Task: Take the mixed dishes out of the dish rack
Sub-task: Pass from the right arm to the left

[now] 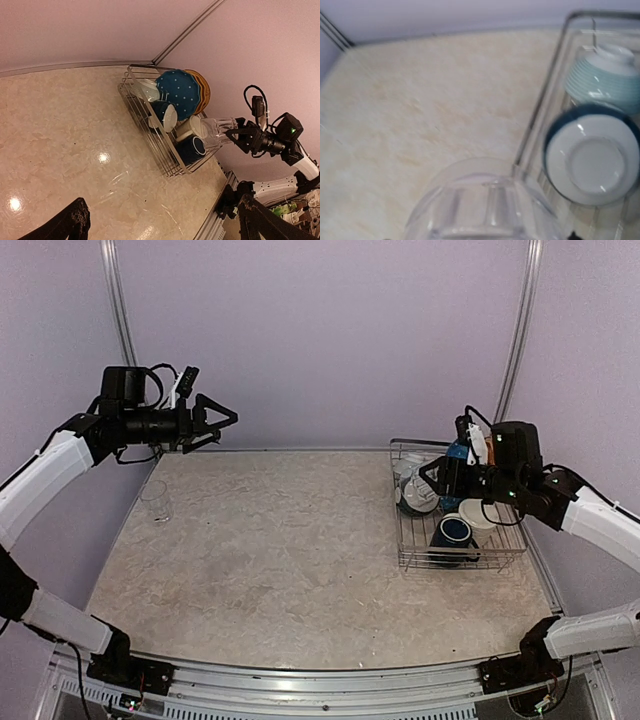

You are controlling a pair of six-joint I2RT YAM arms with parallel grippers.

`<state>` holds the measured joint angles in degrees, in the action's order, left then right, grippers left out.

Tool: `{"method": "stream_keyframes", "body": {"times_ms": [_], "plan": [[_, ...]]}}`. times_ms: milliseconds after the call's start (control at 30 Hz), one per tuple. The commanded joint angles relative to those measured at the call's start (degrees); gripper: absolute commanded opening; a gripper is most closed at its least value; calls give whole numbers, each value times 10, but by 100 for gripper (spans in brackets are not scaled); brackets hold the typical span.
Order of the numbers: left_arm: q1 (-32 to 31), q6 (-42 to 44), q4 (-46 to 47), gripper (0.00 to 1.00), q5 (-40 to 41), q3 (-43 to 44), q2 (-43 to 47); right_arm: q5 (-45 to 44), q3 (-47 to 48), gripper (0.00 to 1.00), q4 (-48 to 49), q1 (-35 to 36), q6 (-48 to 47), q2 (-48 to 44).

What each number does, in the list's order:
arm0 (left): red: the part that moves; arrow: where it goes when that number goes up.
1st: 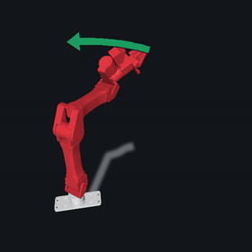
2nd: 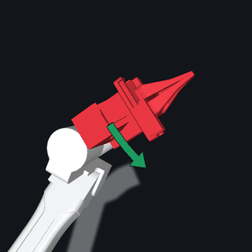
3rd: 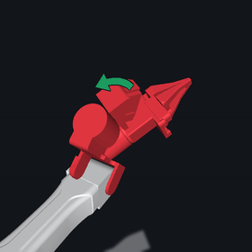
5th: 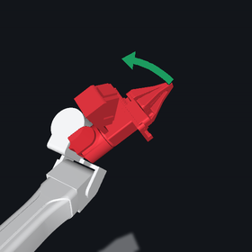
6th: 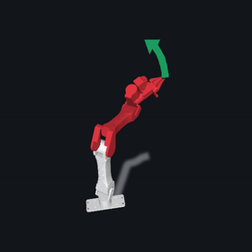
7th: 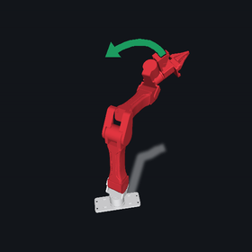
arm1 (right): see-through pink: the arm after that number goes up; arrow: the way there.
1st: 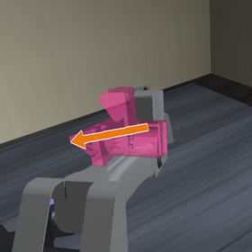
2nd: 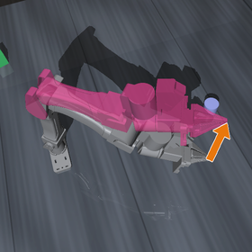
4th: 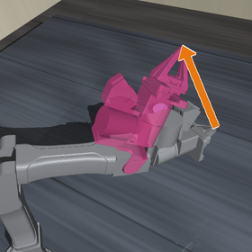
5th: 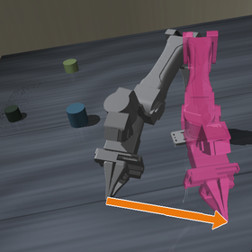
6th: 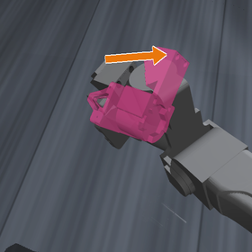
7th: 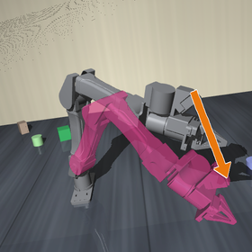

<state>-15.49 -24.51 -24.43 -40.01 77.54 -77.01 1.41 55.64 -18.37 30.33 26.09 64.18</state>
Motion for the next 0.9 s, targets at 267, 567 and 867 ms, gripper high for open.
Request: {"method": "stream_keyframes", "body": {"times_ms": [267,567,867], "plan": [[-46,-97,126,98,-209,-10,-66,96,-116,0,406,28,99,2],[-75,-156,189,94,-253,-25,-95,148,1,0,534,116,121,189],[-79,-186,226,86,-266,-35,-101,191,73,0,626,164,142,277]]}}
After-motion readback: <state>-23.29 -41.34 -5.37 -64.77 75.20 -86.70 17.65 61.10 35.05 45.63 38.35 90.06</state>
